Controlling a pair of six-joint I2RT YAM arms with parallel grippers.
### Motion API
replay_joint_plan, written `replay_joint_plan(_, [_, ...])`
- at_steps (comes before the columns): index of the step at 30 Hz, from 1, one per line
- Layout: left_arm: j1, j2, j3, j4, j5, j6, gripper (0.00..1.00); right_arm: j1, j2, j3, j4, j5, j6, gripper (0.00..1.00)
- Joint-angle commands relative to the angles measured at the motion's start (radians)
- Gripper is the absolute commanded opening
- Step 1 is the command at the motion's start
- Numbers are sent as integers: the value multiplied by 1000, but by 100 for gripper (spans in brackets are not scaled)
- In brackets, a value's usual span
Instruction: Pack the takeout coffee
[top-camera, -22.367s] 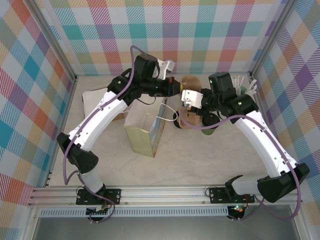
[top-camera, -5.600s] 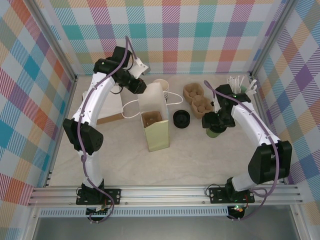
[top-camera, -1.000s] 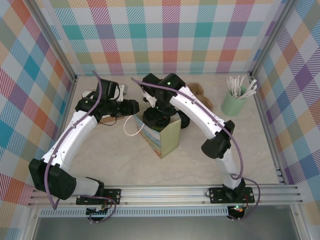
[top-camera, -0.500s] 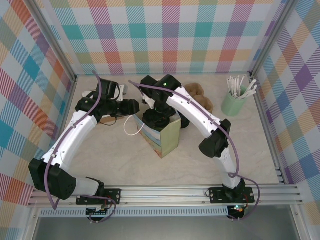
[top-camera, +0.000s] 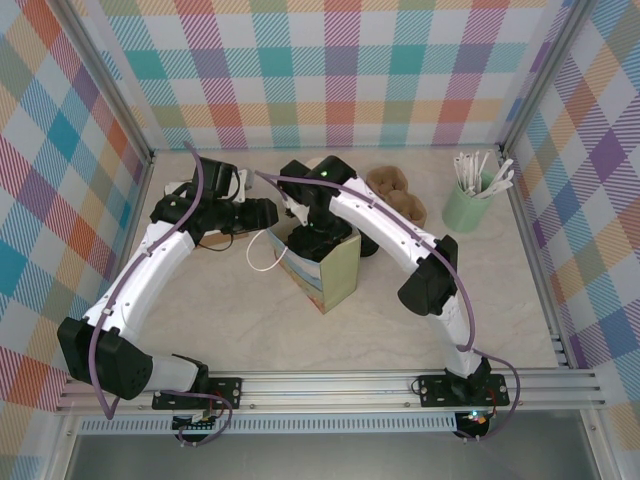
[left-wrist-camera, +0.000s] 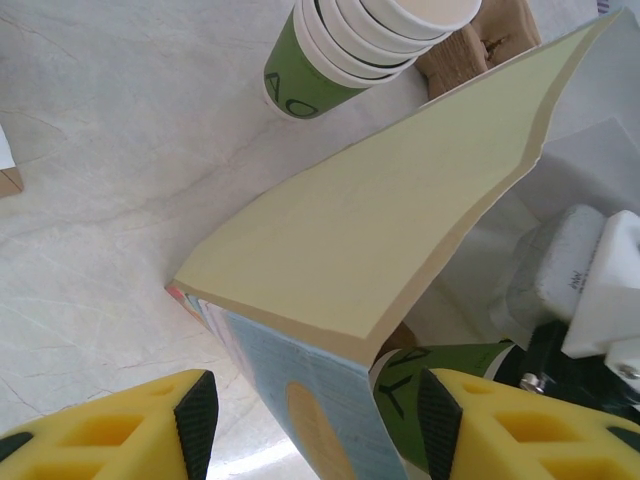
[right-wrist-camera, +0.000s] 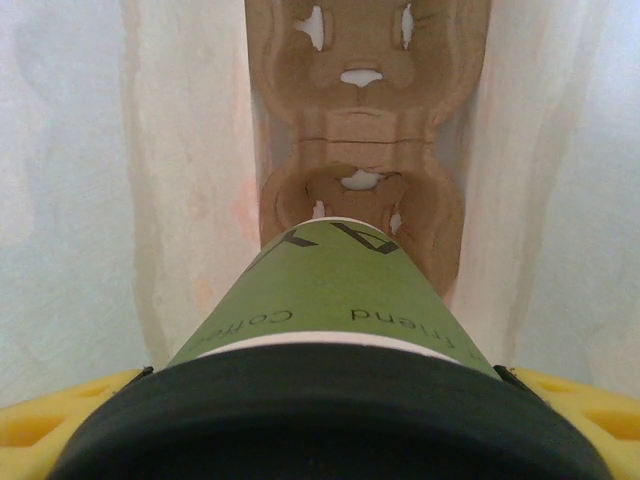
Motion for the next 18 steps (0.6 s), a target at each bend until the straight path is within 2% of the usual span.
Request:
replay_joint_plan(1, [3, -15, 10, -1, -9, -3, 57, -3, 15, -19, 10, 8, -21, 84])
replay_joint_plan(18, [3, -11, 27, -18, -18, -2, 59, -10, 20, -96, 51, 42, -39, 85])
